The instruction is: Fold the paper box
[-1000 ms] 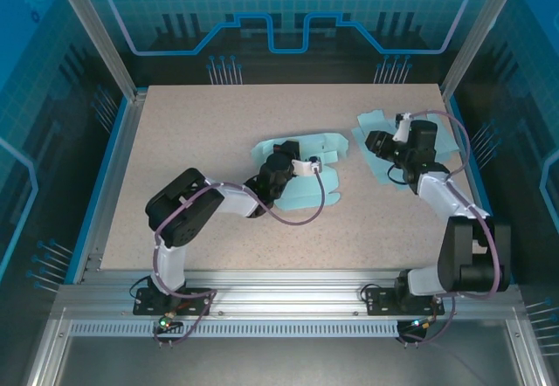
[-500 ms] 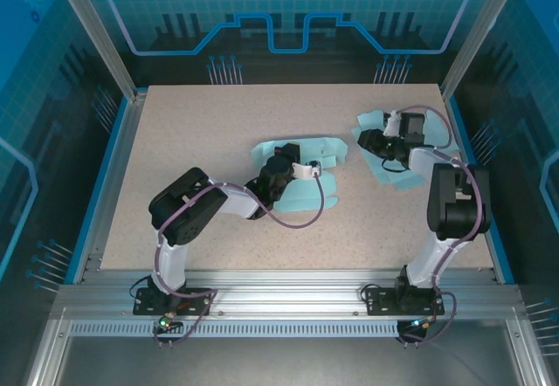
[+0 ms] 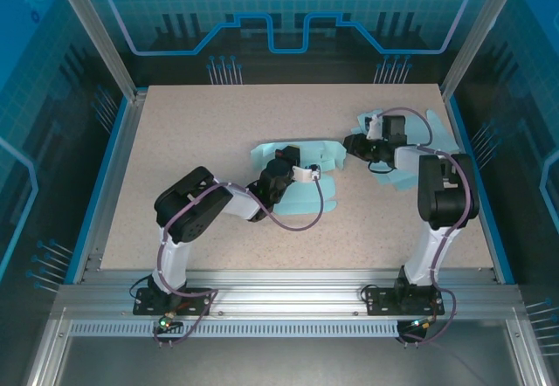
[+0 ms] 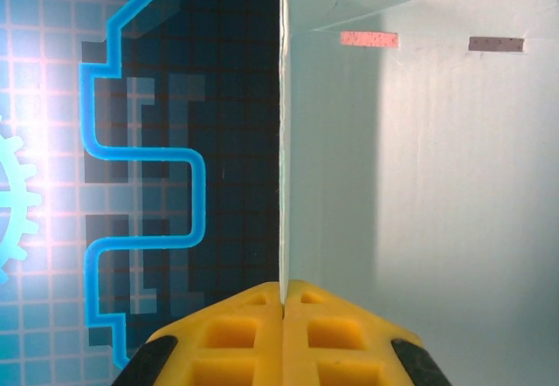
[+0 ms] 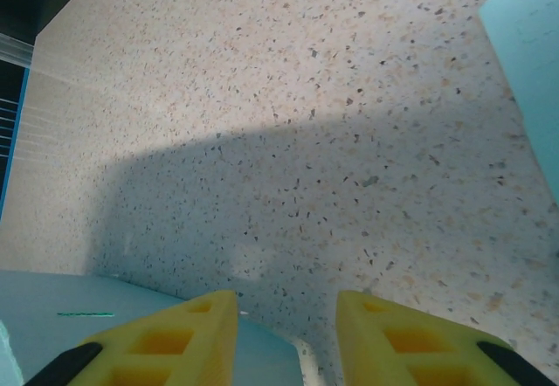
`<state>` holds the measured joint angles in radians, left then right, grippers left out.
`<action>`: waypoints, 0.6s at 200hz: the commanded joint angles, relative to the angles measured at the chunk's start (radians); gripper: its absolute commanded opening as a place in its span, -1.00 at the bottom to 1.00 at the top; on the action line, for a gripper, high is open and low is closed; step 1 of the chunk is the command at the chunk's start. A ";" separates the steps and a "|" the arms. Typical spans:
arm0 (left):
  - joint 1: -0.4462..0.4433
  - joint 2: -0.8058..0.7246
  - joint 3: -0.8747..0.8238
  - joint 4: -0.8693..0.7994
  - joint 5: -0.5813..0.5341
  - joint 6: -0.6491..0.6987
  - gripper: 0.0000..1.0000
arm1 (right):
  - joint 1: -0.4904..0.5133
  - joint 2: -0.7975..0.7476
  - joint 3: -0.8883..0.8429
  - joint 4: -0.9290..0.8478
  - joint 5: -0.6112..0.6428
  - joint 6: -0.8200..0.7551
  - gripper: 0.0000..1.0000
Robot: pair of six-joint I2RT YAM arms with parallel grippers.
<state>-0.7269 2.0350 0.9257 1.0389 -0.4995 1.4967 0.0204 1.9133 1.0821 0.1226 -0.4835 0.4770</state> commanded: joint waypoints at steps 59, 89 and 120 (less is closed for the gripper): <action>-0.005 0.031 -0.015 0.059 0.009 0.025 -1.00 | 0.031 -0.049 -0.100 0.075 -0.012 -0.019 -0.27; -0.002 0.036 -0.011 0.060 0.006 0.025 -1.00 | 0.045 -0.066 -0.127 0.097 -0.015 -0.028 -0.27; 0.003 0.037 -0.016 0.071 0.013 0.025 -1.00 | 0.054 -0.084 -0.159 0.131 -0.017 -0.028 -0.27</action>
<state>-0.7265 2.0491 0.9245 1.0790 -0.4999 1.5036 0.0570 1.8660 0.9520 0.2096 -0.4801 0.4683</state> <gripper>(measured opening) 0.055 0.363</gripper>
